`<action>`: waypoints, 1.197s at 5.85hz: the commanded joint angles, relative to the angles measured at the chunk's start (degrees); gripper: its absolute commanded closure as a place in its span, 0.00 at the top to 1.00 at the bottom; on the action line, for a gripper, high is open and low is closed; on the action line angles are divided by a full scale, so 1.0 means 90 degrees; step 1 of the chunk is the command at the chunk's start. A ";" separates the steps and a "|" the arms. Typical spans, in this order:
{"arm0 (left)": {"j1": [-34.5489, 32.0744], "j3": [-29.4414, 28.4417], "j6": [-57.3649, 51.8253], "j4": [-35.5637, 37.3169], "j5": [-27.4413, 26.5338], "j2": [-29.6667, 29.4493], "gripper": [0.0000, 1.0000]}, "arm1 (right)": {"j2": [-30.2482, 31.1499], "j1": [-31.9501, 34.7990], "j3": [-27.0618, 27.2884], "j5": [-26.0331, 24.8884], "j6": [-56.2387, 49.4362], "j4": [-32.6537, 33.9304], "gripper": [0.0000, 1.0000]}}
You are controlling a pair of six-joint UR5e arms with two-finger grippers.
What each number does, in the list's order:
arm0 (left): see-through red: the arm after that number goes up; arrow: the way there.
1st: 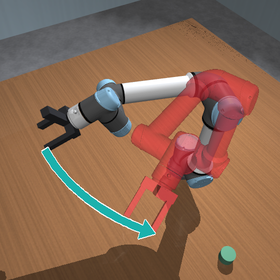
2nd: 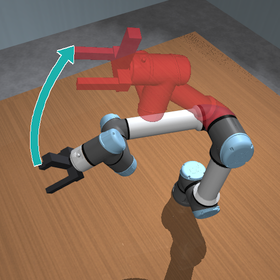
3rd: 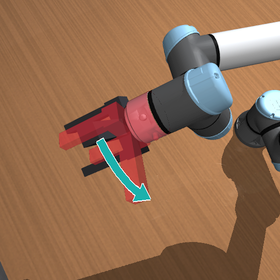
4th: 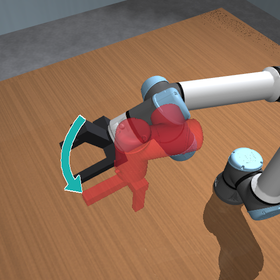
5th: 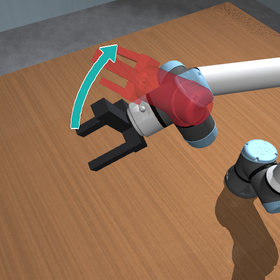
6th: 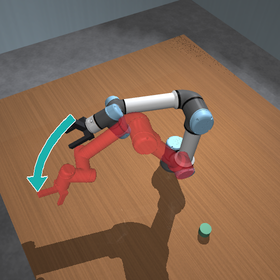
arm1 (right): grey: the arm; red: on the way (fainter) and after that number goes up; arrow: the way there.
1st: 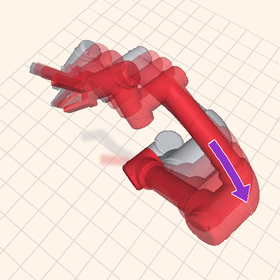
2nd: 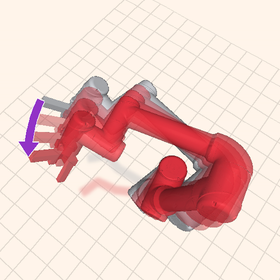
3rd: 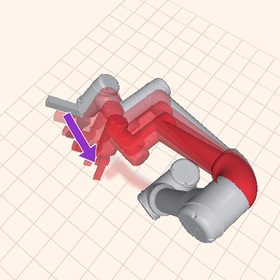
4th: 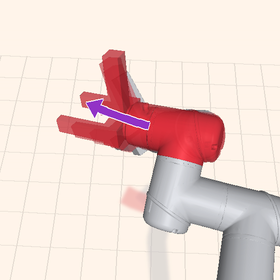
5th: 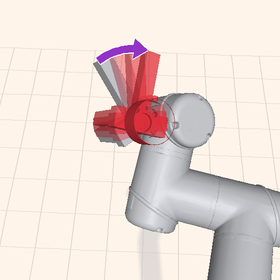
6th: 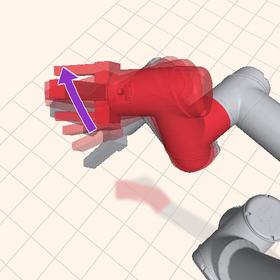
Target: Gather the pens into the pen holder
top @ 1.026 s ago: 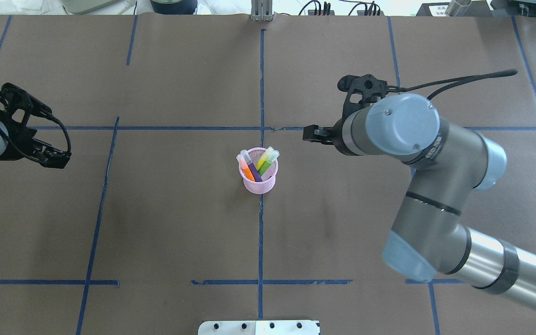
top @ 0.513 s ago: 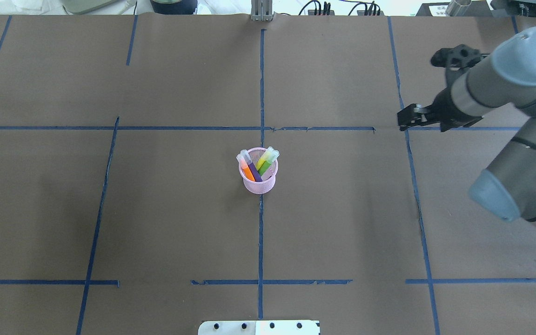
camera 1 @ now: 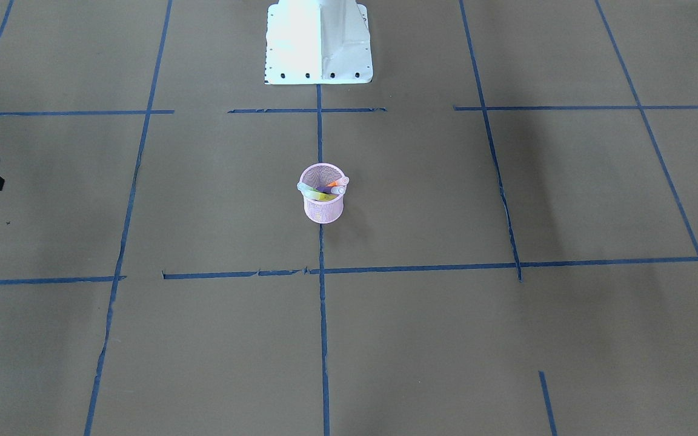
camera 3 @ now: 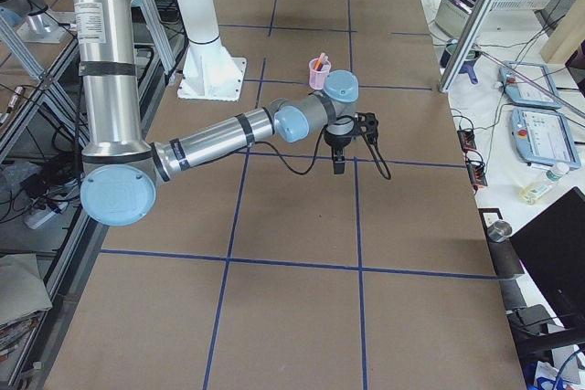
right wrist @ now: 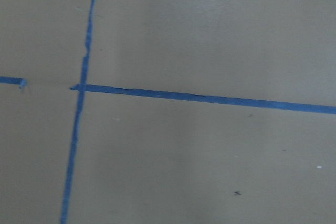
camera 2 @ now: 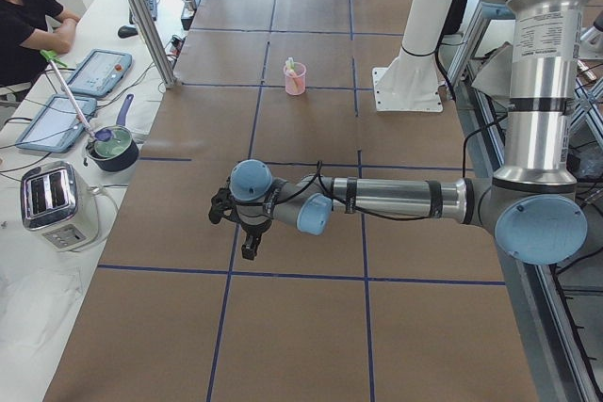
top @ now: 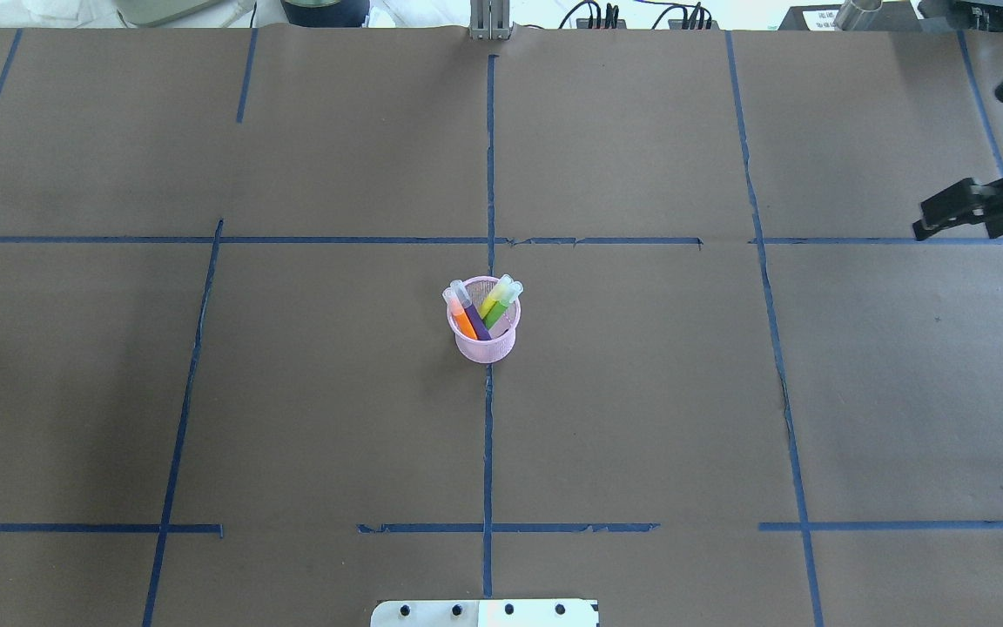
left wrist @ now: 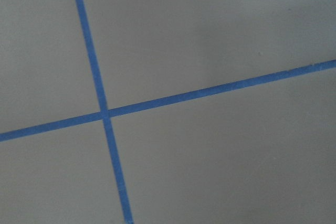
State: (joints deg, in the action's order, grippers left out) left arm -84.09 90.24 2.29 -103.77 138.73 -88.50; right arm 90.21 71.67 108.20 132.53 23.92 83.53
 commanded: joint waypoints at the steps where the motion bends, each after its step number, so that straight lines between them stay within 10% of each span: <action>1: -0.0539 0.0031 -0.1005 0.1417 0.0172 -0.0242 1.00 | 0.0503 0.0773 -0.0379 0.0292 -0.1452 0.0025 1.00; 7: -0.0305 0.0334 -0.0938 0.1784 -0.0620 -0.0137 1.00 | 0.0709 0.0894 -0.0567 0.0402 -0.1525 -0.0053 1.00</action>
State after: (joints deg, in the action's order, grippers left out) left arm -87.05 93.14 -6.26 -87.65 133.46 -90.13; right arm 96.34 79.69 102.85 136.32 10.23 83.01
